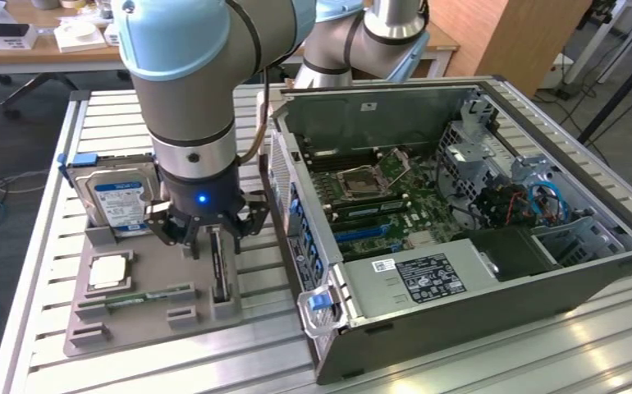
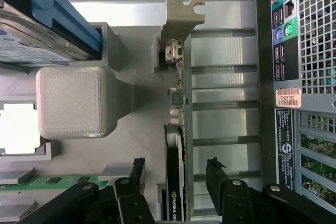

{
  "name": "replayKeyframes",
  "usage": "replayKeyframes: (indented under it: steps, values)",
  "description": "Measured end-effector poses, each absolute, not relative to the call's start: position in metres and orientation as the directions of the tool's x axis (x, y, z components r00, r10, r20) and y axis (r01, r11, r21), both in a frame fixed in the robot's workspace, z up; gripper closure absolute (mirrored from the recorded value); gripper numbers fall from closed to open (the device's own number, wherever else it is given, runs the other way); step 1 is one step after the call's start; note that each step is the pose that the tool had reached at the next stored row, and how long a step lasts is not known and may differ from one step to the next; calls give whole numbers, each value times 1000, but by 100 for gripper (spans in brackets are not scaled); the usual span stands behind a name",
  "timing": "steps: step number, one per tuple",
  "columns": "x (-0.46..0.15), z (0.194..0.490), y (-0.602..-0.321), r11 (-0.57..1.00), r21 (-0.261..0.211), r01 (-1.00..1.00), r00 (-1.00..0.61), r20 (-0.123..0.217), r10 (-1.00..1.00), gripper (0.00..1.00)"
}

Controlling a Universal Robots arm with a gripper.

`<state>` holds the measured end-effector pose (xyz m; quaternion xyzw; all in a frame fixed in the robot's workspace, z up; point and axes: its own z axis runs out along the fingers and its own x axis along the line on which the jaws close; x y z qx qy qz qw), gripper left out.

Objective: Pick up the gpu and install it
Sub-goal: 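Pick up the gpu and move the gpu toward the slot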

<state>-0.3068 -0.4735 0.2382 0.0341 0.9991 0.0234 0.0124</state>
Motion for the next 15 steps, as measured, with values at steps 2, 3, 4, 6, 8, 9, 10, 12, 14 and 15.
replayKeyframes:
  steps: [2, 3, 4, 6, 8, 9, 10, 12, 14, 15]
  values:
    - [-307, 238, -475, 997, 48, 66, -997, -23, 67, 41]
    - [-307, 238, -475, 997, 48, 65, -998, -23, 66, 41]
    - [-307, 238, -476, 997, 48, 64, -998, -23, 65, 41]
    - [-307, 238, -477, 997, 48, 62, -998, -23, 63, 41]
    - [-307, 238, -477, 997, 48, 61, -998, -23, 62, 41]
    - [-307, 238, -477, 997, 48, 61, -998, -23, 62, 41]
    - [-307, 238, -477, 997, 48, 61, -998, -23, 62, 41]
    - [-307, 237, -477, 997, 48, 61, -998, -23, 62, 41]
    - [-307, 236, -477, 997, 47, 61, -998, -23, 62, 41]
    - [-307, 236, -477, 997, 47, 61, -998, -23, 62, 41]
